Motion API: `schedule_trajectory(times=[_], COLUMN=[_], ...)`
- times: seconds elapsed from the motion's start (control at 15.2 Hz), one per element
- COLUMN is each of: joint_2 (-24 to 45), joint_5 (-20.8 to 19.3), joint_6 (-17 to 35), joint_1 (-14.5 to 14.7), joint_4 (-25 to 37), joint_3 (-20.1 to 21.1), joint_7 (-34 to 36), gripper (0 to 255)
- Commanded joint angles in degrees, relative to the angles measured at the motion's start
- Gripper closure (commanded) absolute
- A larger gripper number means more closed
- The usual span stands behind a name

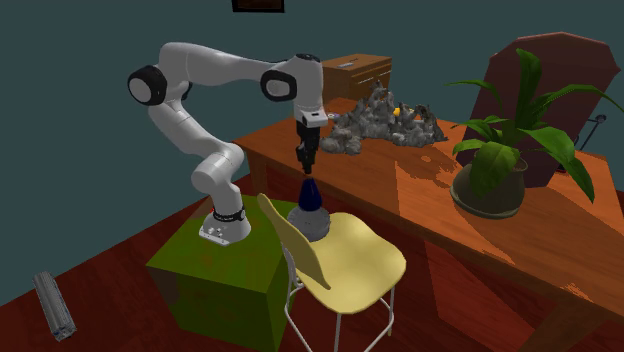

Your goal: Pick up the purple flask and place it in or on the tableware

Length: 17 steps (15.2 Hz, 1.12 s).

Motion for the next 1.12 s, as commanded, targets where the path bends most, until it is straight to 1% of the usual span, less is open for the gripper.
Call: schedule_trajectory(times=[0.0,0.73,1.06], joint_2=[-0.1,0.6,0.6], joint_5=[0.1,0.4,0.4], joint_6=[1.6,10.7,10.7], joint_1=[0.1,0.2,0.2], joint_4=[-1.6,-10.0,-10.0], joint_3=[0.1,0.5,0.5], joint_7=[0.1,0.0,0.0], gripper=[255,255,255])
